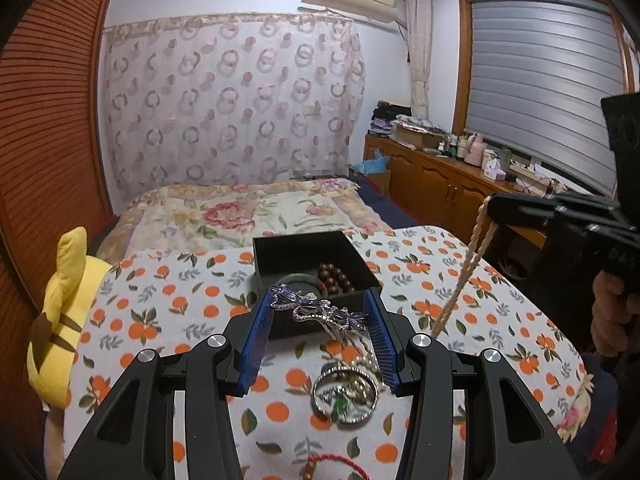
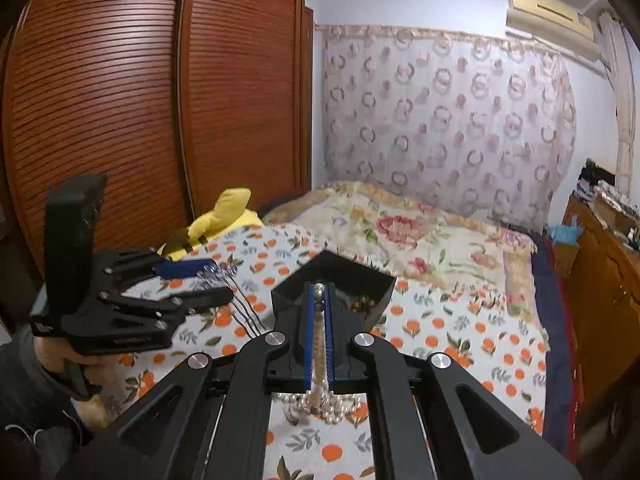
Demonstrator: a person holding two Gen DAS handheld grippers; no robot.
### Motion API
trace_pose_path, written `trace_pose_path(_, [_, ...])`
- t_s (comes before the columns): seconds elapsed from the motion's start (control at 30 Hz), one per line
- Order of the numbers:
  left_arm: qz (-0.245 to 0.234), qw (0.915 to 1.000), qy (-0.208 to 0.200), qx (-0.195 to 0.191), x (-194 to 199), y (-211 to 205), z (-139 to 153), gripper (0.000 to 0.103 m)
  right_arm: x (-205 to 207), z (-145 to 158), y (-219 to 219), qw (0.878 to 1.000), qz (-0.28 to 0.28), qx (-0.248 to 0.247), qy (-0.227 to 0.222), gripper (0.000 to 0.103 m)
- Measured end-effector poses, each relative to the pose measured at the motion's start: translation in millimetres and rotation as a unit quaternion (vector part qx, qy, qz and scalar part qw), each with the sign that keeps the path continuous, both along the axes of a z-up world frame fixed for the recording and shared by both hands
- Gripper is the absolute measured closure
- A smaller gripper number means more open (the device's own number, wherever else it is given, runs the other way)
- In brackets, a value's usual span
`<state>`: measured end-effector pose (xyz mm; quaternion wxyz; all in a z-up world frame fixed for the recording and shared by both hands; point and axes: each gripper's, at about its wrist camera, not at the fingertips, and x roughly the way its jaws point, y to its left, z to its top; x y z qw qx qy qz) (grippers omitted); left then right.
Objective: Organize jewelry
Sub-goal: 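Lift and carry the hairpin with the left tool while the right tool carries the pearls to the box, then open the left tool dropping the hairpin while the right tool releases the pearls into the box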
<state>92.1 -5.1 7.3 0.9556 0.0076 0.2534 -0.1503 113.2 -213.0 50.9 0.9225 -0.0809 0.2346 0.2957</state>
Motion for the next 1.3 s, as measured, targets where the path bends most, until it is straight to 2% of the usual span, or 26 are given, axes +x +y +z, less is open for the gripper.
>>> trace_pose_path(0.43, [0.004,1.0000,0.000,-0.004,54,-2,9,0.058,39,54,11,0.999,0.003,0.007,-0.049,0.097])
trace_pose_path(0.67, [0.008,0.9998,0.014,-0.006,92,-2,4,0.058,77,62,23,0.999,0.009,0.012,-0.051,0.097])
trace_pose_path(0.8, [0.008,0.9994,0.033,-0.003,110,-3,-9,0.058,105,51,28,0.999,0.014,0.012,-0.030,0.097])
trace_pose_path(1.13, [0.011,0.9973,0.073,0.006,131,-4,-40,0.058,150,-12,38,0.999,0.016,-0.004,0.039,0.097])
trace_pose_path(1.3, [0.011,0.9977,0.068,-0.002,129,0,-35,0.048,157,-42,42,0.997,0.014,-0.006,0.069,0.097])
